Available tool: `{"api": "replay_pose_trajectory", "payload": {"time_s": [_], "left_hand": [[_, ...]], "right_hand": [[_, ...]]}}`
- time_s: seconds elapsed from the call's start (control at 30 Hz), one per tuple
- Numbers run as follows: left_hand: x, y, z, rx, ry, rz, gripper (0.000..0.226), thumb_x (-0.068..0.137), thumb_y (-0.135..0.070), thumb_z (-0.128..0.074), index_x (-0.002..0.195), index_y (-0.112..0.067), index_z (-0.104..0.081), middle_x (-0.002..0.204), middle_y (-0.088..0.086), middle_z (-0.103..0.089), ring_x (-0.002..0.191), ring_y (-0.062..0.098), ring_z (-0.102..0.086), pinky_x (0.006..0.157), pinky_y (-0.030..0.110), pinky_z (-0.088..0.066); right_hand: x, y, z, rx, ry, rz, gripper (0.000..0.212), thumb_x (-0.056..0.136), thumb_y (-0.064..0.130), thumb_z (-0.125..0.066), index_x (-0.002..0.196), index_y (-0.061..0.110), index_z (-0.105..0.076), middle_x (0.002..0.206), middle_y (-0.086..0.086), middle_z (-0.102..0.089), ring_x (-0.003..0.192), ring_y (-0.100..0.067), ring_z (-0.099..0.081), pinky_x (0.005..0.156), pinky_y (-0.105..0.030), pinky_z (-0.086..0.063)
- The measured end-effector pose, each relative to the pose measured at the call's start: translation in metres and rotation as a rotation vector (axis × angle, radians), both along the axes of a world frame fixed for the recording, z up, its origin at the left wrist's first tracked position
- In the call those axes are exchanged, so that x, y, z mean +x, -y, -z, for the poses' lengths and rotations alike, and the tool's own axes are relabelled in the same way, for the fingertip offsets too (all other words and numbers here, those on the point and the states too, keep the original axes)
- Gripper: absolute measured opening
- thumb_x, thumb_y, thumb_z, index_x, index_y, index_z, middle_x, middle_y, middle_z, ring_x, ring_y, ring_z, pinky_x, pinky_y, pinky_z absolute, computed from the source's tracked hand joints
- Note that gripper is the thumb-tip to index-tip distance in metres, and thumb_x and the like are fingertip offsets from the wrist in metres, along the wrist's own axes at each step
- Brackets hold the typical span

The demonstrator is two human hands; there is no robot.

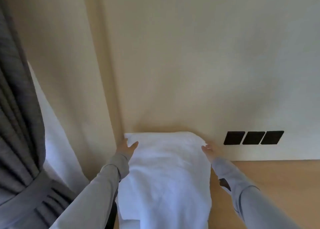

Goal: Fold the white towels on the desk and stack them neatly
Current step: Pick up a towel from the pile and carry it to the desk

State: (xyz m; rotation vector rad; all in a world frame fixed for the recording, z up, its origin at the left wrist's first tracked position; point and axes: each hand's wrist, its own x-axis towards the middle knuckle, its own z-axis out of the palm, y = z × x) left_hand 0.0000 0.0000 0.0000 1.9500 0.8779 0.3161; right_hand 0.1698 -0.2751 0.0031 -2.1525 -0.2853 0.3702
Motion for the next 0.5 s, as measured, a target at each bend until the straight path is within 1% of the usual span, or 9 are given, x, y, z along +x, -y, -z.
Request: {"api": "replay_pose_trajectory", "payload": {"time_s": [0.07, 0.1, 0.17, 0.23, 0.27, 0.33, 0.43, 0.47, 0.5], "left_hand": [[-0.007, -0.001, 0.01, -0.054, 0.01, -0.083, 0.067, 0.092, -0.031, -0.055, 0.145, -0.002, -0.025, 0.15, 0.016, -0.03, 0.136, 0.033, -0.031, 0.111, 0.04, -0.027], [-0.01, -0.001, 0.018, -0.104, -0.014, -0.116, 0.068, 0.091, -0.031, -0.057, 0.144, -0.001, -0.027, 0.149, 0.017, -0.033, 0.134, 0.035, -0.034, 0.11, 0.042, -0.029], [-0.014, 0.0, 0.032, -0.198, -0.032, -0.126, 0.063, 0.09, -0.03, -0.059, 0.14, 0.001, -0.036, 0.142, 0.02, -0.042, 0.127, 0.037, -0.043, 0.105, 0.043, -0.035], [-0.015, 0.002, 0.042, -0.233, -0.01, -0.131, 0.049, 0.09, -0.024, -0.061, 0.128, 0.004, -0.049, 0.129, 0.022, -0.054, 0.115, 0.038, -0.053, 0.094, 0.037, -0.043], [-0.015, 0.002, 0.044, -0.242, -0.001, -0.141, 0.045, 0.089, -0.022, -0.062, 0.124, 0.005, -0.053, 0.125, 0.022, -0.057, 0.111, 0.038, -0.056, 0.09, 0.036, -0.044], [-0.014, -0.001, 0.05, -0.263, 0.018, -0.16, 0.044, 0.088, -0.021, -0.063, 0.121, 0.006, -0.055, 0.122, 0.022, -0.059, 0.109, 0.037, -0.057, 0.09, 0.038, -0.045], [-0.012, -0.004, 0.056, -0.294, 0.054, -0.181, 0.044, 0.086, -0.024, -0.066, 0.118, 0.006, -0.058, 0.119, 0.022, -0.061, 0.102, 0.034, -0.059, 0.084, 0.036, -0.046], [-0.012, -0.005, 0.059, -0.322, 0.053, -0.194, 0.046, 0.085, -0.025, -0.067, 0.118, 0.007, -0.058, 0.119, 0.023, -0.061, 0.103, 0.035, -0.059, 0.086, 0.037, -0.046], [-0.011, -0.007, 0.061, -0.347, 0.054, -0.207, 0.048, 0.085, -0.026, -0.068, 0.118, 0.007, -0.058, 0.119, 0.023, -0.06, 0.106, 0.037, -0.058, 0.092, 0.04, -0.047]], "right_hand": [[-0.006, 0.01, 0.019, 0.011, -0.087, 0.053, 0.045, 0.097, 0.02, -0.046, 0.139, 0.008, -0.037, 0.143, -0.015, -0.04, 0.129, -0.032, -0.041, 0.103, -0.037, -0.037], [-0.01, 0.015, 0.031, -0.013, -0.125, 0.064, 0.046, 0.097, 0.02, -0.047, 0.139, 0.007, -0.037, 0.142, -0.016, -0.042, 0.127, -0.033, -0.042, 0.102, -0.038, -0.038], [-0.022, 0.024, 0.052, 0.008, -0.234, 0.127, 0.044, 0.096, 0.022, -0.048, 0.137, 0.008, -0.039, 0.137, -0.015, -0.047, 0.123, -0.034, -0.045, 0.094, -0.036, -0.038], [-0.031, 0.028, 0.068, 0.083, -0.334, 0.174, 0.046, 0.095, 0.023, -0.05, 0.138, 0.01, -0.038, 0.137, -0.014, -0.046, 0.122, -0.033, -0.045, 0.092, -0.034, -0.036], [-0.034, 0.027, 0.07, 0.124, -0.353, 0.193, 0.048, 0.095, 0.022, -0.051, 0.139, 0.01, -0.037, 0.137, -0.014, -0.047, 0.12, -0.031, -0.046, 0.091, -0.035, -0.036], [-0.034, 0.026, 0.077, 0.215, -0.393, 0.24, 0.048, 0.093, 0.018, -0.053, 0.138, 0.009, -0.039, 0.133, -0.016, -0.05, 0.108, -0.028, -0.05, 0.088, -0.035, -0.04], [-0.034, 0.024, 0.08, 0.256, -0.405, 0.329, 0.043, 0.091, 0.02, -0.058, 0.129, 0.004, -0.048, 0.121, -0.018, -0.058, 0.097, -0.028, -0.054, 0.086, -0.037, -0.045], [-0.033, 0.023, 0.081, 0.249, -0.413, 0.355, 0.042, 0.09, 0.023, -0.059, 0.126, 0.003, -0.051, 0.111, -0.016, -0.061, 0.092, -0.028, -0.056, 0.084, -0.037, -0.045], [-0.03, 0.023, 0.08, 0.241, -0.427, 0.383, 0.041, 0.088, 0.027, -0.061, 0.121, 0.002, -0.055, 0.099, -0.012, -0.063, 0.084, -0.027, -0.058, 0.079, -0.036, -0.046]]}}
